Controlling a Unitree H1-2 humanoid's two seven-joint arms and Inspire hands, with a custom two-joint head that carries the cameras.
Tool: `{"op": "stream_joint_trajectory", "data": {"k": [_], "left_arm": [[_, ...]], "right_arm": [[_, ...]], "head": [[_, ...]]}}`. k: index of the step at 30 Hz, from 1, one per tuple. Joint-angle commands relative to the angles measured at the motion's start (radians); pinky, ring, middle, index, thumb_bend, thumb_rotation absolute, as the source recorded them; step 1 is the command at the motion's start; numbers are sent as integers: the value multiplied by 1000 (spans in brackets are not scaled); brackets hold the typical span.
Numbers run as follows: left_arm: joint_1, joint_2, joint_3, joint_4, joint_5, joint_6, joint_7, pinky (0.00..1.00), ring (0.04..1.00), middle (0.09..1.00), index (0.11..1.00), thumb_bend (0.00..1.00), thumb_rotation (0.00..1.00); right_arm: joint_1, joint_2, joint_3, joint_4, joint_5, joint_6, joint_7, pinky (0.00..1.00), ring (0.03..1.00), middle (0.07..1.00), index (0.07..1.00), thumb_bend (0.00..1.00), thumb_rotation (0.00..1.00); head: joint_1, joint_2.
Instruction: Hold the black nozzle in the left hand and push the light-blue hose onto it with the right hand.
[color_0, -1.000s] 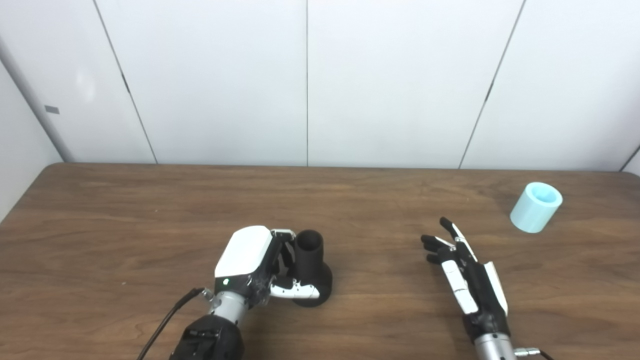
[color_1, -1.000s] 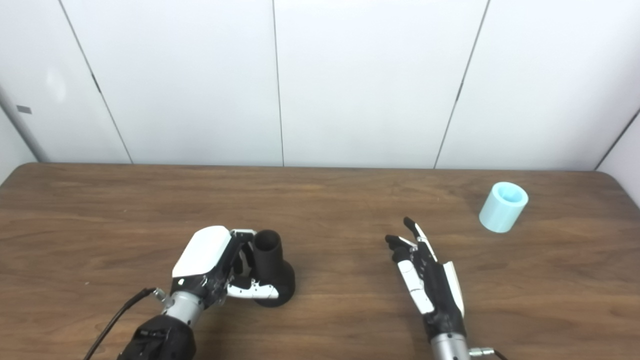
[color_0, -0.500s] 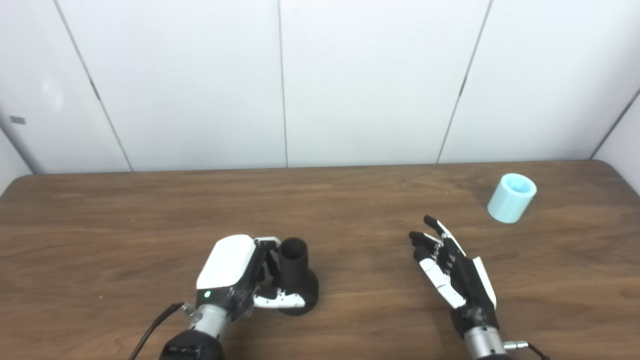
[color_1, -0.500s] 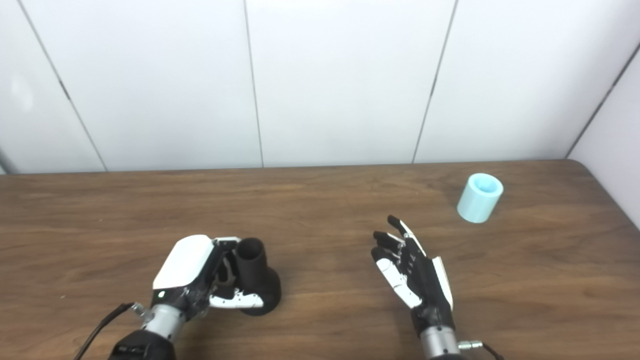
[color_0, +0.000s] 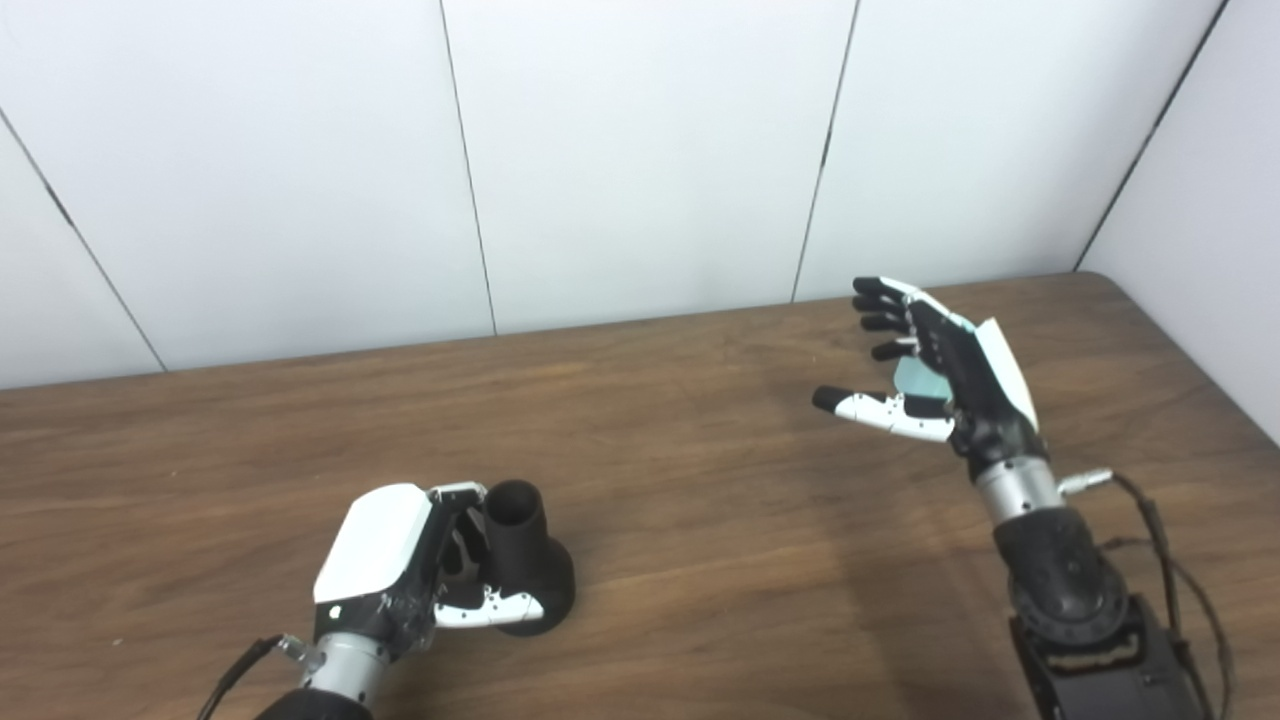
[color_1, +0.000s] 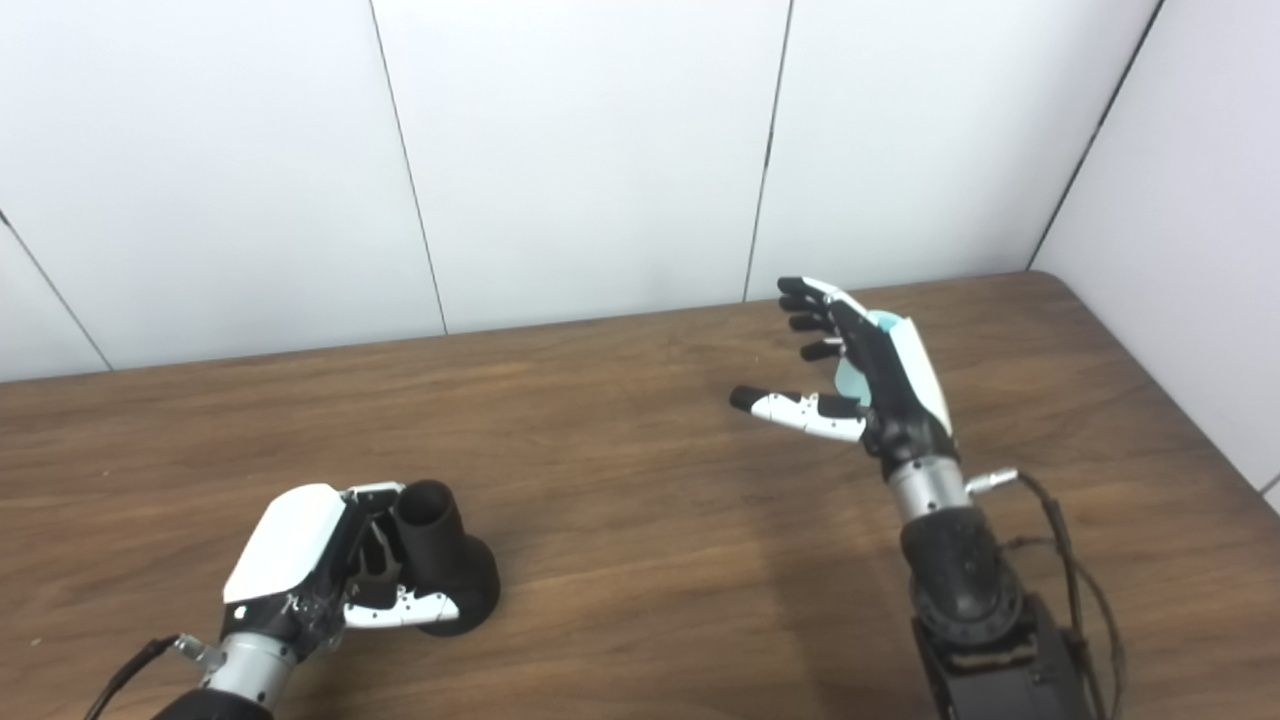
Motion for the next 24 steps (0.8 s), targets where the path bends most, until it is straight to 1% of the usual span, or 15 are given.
{"op": "stream_joint_trajectory", "data": {"k": [1,3,4,6,8,9,10,12,14,15,17,19,20,22,24], "left_arm": [[1,21,12,14,-7,-5,-14,228,308,392,505,518,0],[1,27,16,18,-12,-13,-15,225,306,458,489,525,0],[0,28,18,21,-15,-13,-18,225,307,467,486,526,0],[-2,32,20,26,-20,-15,-21,239,311,474,484,526,0],[-6,35,21,31,-22,-19,-26,243,316,475,484,526,0],[-7,36,22,33,-22,-21,-27,242,316,425,497,521,0],[-10,36,22,32,-21,-21,-31,241,316,412,500,520,0],[-13,36,22,34,-21,-24,-33,249,330,397,508,518,0],[-17,35,21,32,-16,-22,-37,243,329,392,508,518,0],[-18,34,21,31,-14,-21,-38,242,330,442,494,523,0],[-18,35,21,26,-12,-20,-43,227,326,471,486,526,0],[-16,35,22,21,-14,-15,-50,219,323,474,485,526,0],[-14,34,23,15,-15,-8,-57,218,322,434,496,522,0],[-12,36,25,8,-15,-2,-65,208,314,466,488,525,0],[-10,40,23,2,-6,5,-75,197,310,475,485,526,0]], "right_arm": [[-58,-94,25,-27,-128,11,31,701,776,783,761,688,279],[-81,-152,56,-24,-210,31,65,763,817,804,781,726,227],[-99,-192,73,-10,-249,32,88,774,825,809,785,733,218],[-125,-237,92,12,-291,36,122,765,846,834,795,773,186],[-159,-288,112,49,-332,53,174,822,885,851,808,787,193],[-170,-301,117,62,-344,57,189,853,902,856,810,797,194],[-190,-326,130,85,-365,74,222,860,906,857,811,800,195],[-218,-356,145,119,-391,93,264,936,955,882,828,817,203],[-253,-394,165,177,-427,91,291,930,964,889,836,851,210],[-264,-404,171,193,-439,89,298,924,970,892,842,865,218],[-293,-426,194,234,-475,95,323,961,993,901,862,893,238],[-313,-438,208,261,-491,98,343,975,998,904,868,901,245],[-325,-441,214,277,-494,101,353,987,999,914,873,909,238],[-344,-442,224,310,-498,100,363,997,1000,925,876,925,237],[-361,-438,233,354,-493,93,363,956,1000,932,875,938,219]], "head": [[-7,0],[-14,-1],[-22,-6],[-27,-10],[-38,-18],[-39,-19],[-43,-20],[-48,-22],[-51,-22],[-51,-21],[-48,-20],[-44,-19],[-44,-18],[-43,-17],[-40,-15]]}}
